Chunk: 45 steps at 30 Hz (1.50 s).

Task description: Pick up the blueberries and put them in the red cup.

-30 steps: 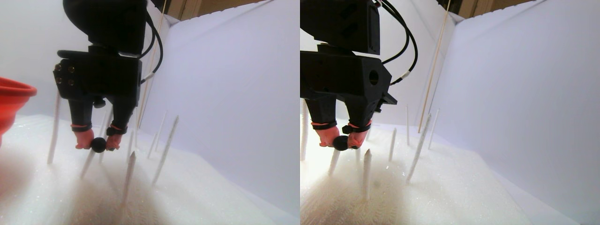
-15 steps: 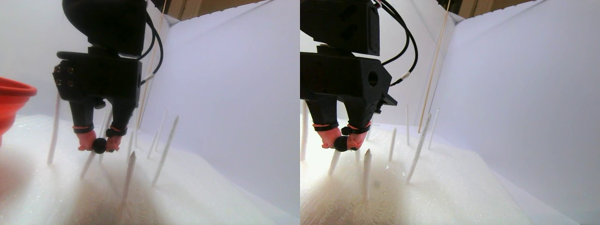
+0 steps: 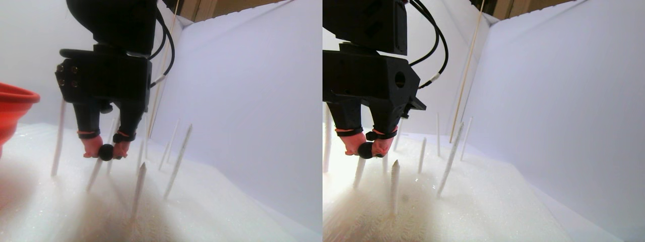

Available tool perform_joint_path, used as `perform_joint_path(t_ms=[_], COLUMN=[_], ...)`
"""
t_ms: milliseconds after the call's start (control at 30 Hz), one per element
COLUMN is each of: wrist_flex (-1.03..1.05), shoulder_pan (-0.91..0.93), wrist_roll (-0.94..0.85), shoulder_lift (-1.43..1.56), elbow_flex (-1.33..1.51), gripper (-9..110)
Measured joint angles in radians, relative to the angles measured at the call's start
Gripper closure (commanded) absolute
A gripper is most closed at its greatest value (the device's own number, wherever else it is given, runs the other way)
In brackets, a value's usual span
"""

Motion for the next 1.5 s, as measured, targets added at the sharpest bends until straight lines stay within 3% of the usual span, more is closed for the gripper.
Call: perform_joint_path(t_ms=[1500], wrist_flex=[0.328], shoulder_pan=[-0.083], wrist_roll=[0.031], shoulder_lift=[0.449], elbow_flex=[0.069], gripper=[91])
